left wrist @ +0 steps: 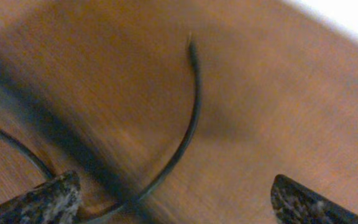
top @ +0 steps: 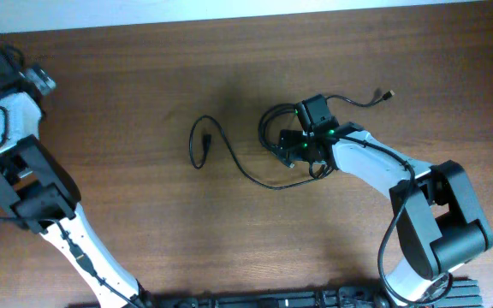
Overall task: Untangle cables
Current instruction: 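Carry one separated cable with the left gripper to the table's left side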
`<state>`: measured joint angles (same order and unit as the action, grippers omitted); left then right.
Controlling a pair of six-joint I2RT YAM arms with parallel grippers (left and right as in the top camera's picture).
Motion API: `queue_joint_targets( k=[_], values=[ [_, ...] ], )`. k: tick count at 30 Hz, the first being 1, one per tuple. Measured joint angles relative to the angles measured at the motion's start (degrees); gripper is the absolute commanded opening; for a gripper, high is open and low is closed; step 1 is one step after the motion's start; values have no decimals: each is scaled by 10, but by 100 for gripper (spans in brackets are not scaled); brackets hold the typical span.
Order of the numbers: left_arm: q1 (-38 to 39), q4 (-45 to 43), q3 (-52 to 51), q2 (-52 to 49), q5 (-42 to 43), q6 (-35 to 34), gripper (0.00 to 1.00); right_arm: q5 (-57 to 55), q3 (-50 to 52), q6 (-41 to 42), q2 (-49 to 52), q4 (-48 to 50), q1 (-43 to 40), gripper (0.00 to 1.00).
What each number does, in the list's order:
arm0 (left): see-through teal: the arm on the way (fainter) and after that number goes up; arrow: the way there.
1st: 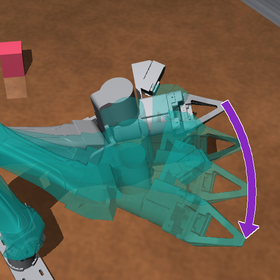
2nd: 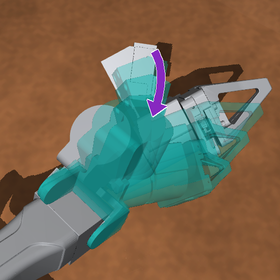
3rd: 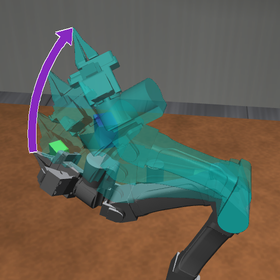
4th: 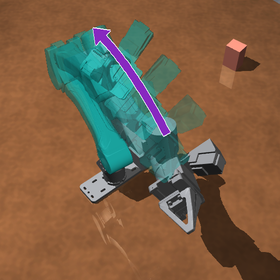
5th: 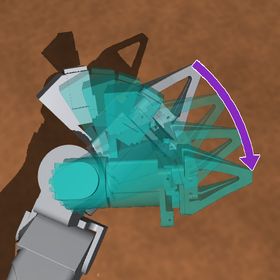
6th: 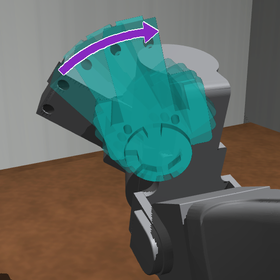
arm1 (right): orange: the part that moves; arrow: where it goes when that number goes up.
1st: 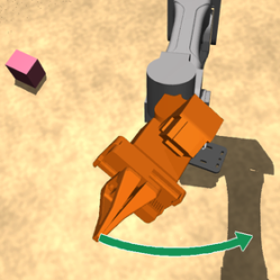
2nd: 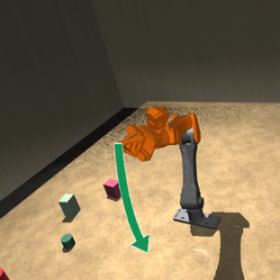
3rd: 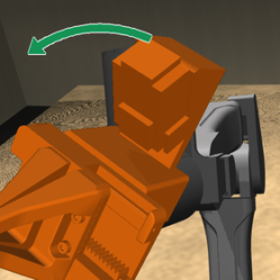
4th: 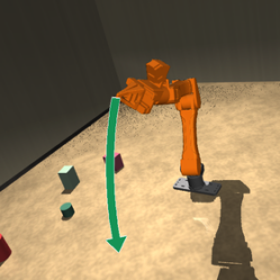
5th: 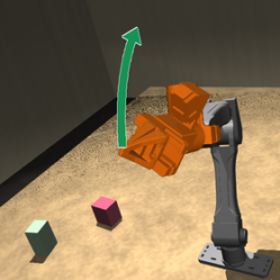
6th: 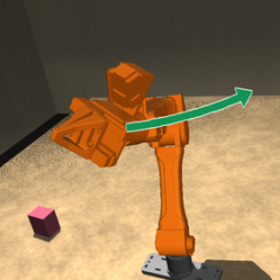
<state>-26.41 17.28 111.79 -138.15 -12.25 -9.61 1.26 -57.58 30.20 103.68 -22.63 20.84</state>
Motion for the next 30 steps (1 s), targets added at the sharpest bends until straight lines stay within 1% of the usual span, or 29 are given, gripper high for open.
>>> queue_joint_targets(
  k=[1, 2, 5, 8, 9, 11, 12, 14, 16, 19, 20, 23, 25, 27, 30],
  values=[
    [-3, 28, 27, 7, 5, -4, 99, 0, 0, 0, 0, 0, 0, 99],
    [-4, 92, 85, 10, 5, -7, 99, 0, 0, 0, 0, 0, 0, 99],
    [-5, 167, 205, 37, -4, -10, 99, 0, 0, 0, 0, 0, 0, 99],
    [-4, 281, 249, 70, 11, -25, 99, 0, 0, 0, 0, 0, 0, 98],
    [-2, 347, 250, 72, 51, -28, 99, 0, 0, 0, 0, 0, 0, 99],
    [10, 419, 248, 70, 131, -33, 99, 0, 0, 0, 0, 0, 0, 99],
    [27, 448, 247, 69, 199, -34, 99, 0, 0, 0, 0, 0, 0, 99],
    [61, 489, 247, 69, 299, -35, 99, 0, 0, 0, 0, 0, 0, 99],
    [99, 520, 247, 69, 354, -35, 99, 0, 0, 0, 0, 0, 0, 98],
    [174, 549, 247, 69, 393, -35, 99, 0, 0, -1, 0, 0, 0, 99],
    [207, 552, 247, 69, 395, -35, 99, 0, 0, -2, 0, 0, 0, 99],
    [273, 554, 247, 69, 385, -35, 99, 1, 2, -2, 0, 22, -4, 99],
    [319, 556, 246, 69, 365, -35, 99, 14, -9, -4, -1, -17, -26, 99],
    [349, 556, 246, 69, 351, -35, 99, 24, -25, -3, -27, -82, -68, 99],
    [398, 557, 246, 69, 326, -35, 99, 40, -58, -4, -146, -146, -153, 99]
  ],
)
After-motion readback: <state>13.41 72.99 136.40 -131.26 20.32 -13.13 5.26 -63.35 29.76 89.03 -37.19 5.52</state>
